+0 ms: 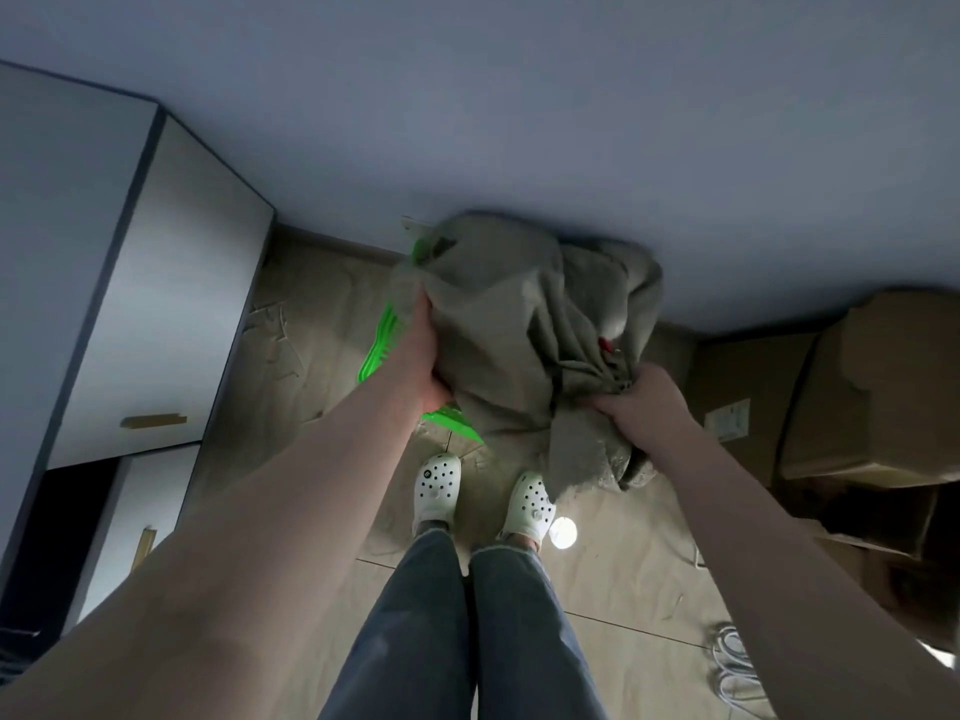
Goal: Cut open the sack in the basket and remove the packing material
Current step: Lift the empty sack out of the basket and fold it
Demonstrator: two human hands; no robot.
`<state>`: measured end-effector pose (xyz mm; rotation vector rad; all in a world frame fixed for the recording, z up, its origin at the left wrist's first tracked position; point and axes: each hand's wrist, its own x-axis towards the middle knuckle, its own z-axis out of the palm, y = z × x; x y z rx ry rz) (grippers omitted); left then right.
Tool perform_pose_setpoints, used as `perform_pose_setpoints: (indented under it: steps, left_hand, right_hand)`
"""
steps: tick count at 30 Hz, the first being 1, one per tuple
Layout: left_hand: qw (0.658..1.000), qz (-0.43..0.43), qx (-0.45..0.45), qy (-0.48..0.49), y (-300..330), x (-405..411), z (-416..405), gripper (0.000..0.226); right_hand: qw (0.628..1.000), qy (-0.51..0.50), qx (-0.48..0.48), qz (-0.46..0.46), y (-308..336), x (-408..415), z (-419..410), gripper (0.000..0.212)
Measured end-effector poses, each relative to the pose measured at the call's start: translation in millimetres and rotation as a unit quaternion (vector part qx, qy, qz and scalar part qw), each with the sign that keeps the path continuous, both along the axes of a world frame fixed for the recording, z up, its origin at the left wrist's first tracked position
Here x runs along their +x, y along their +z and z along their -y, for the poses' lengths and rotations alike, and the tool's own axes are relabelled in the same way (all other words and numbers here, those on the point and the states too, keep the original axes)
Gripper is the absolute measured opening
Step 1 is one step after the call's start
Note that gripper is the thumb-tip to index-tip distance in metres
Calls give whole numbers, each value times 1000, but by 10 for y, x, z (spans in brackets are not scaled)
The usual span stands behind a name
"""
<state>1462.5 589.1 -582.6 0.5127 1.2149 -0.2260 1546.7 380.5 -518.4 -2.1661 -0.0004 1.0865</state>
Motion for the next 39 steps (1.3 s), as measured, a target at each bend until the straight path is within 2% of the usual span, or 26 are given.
perform_pose_setpoints:
  steps: [1,4,5,6,8,9,10,11,12,14,16,18,20,22,23,24,26,28,31,32,33,35,36,37,38,39]
  left_hand:
    - [1000,4,11,-17,-12,10,1,93]
    - [999,-10,44,-11,-121,21,-20,96]
    - [995,-11,101,-13,-128,26,-22,90]
    - [984,4,175,-22,-90,40,14,72]
    - [949,35,292,-117,176,79,146,42]
    - [934,64,304,-176,330,80,249,28]
    - [926,95,289,-225,476,71,353,19]
    - [926,114,260,-249,559,57,404,20]
    - [933,124,222,-254,623,47,430,23]
    - [961,129,119,-213,707,52,383,23]
    - [968,169,29,-183,805,87,317,17]
    - [970,195,4,-143,870,140,233,21]
    - [977,193,38,-77,822,208,95,29]
    - [981,130,145,-8,728,270,-58,29]
    - [976,92,196,8,668,285,-101,24]
    - [972,61,227,16,621,275,-118,20]
    - [966,57,252,-14,575,296,-90,17]
    - [952,73,295,-28,530,399,-127,22]
    - [900,32,424,-98,689,564,-57,60]
    - [897,53,424,-112,640,573,-20,69]
    - [908,66,386,-144,564,580,55,70]
    - [938,45,220,-265,462,485,316,51]
    - [940,47,194,-277,395,391,371,45]
    - [938,45,201,-280,316,361,416,43]
    - [923,57,247,-291,282,336,409,44]
    - [923,31,263,-279,188,408,366,45]
  right_hand:
    - [1000,10,-12,-8,-8,18,-26,38]
    - [993,-52,90,-51,124,116,-118,42]
    - [995,-48,80,-40,112,146,-147,44]
    - [998,-39,41,-24,100,158,-185,48]
    - [995,46,-66,67,74,146,-256,72]
    - [985,120,-80,96,66,147,-270,90]
    - [974,189,-64,104,57,162,-275,107]
    - [966,240,-35,91,68,174,-278,118]
    - [965,255,-1,61,88,171,-281,121]
    - [981,189,45,31,78,160,-244,103]
    - [990,103,62,69,96,186,-233,71]
    - [987,57,98,111,232,228,-222,50]
    - [976,8,159,146,382,254,-175,44]
    - [973,-51,175,143,332,223,-67,46]
    - [984,-64,126,112,226,179,-22,49]
    - [997,-26,32,68,68,118,34,54]
    - [985,117,-129,18,-142,7,161,62]
    - [987,111,-109,39,-130,28,145,59]
    - [982,146,25,119,89,35,12,48]
    - [976,163,64,131,156,2,-28,45]
    - [974,154,103,129,201,-53,-59,44]
    - [979,120,118,115,127,-123,-38,43]
    - [983,116,91,106,35,-123,-12,45]
    - [984,141,30,103,-18,-104,6,48]
    - [981,164,-31,101,-18,-78,29,51]
    - [981,155,-45,111,6,-41,48,52]
